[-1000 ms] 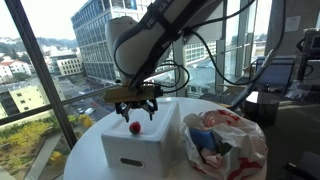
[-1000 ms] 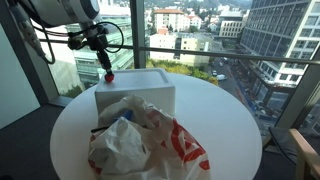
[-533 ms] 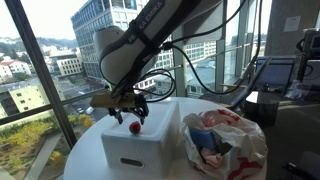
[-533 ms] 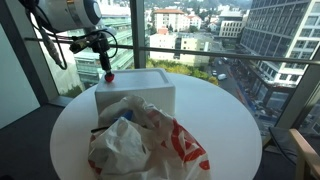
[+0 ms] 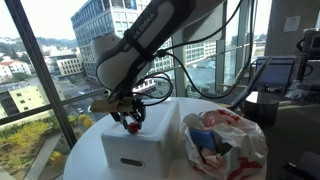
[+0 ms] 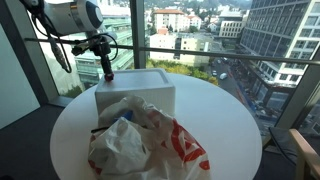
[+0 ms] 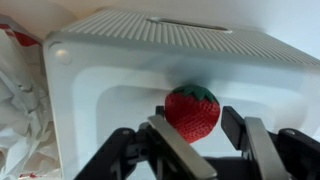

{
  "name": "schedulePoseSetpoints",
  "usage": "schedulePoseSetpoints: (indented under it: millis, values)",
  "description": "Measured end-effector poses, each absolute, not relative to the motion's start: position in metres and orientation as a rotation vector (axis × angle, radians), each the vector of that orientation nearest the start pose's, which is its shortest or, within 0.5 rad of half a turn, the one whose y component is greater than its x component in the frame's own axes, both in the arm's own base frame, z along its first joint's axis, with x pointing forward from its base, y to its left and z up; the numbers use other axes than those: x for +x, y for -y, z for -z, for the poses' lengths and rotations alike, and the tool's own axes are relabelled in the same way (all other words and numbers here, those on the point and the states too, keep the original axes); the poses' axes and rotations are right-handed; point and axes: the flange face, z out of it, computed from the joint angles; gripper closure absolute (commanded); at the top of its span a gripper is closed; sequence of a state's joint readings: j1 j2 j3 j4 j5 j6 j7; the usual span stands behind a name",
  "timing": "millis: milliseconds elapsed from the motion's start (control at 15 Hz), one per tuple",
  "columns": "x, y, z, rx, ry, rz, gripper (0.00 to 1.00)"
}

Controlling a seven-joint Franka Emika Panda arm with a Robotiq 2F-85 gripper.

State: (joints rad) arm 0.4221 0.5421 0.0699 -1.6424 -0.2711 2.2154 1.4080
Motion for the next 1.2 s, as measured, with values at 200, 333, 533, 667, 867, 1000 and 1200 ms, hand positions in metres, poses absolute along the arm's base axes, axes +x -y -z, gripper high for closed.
schedulePoseSetpoints:
  millis: [200, 333, 533, 667, 867, 1000, 1200]
  values:
    - [0.61, -0.318, -0.308, -2.979, -1.196, 0.259, 0.74]
    - [0.608, -0.319, -0.315, -2.974, -1.204, 0.243, 0.74]
    - [0.604, -0.306, -0.344, -2.986, -1.235, 0.261, 0.74]
    - [0.595, -0.285, -0.366, -3.008, -1.279, 0.265, 0.74]
    - [0.564, -0.243, -0.386, -3.049, -1.338, 0.219, 0.74]
    - [0.539, -0.217, -0.395, -3.078, -1.328, 0.189, 0.74]
    - [0.499, -0.186, -0.394, -3.152, -1.17, 0.105, 0.74]
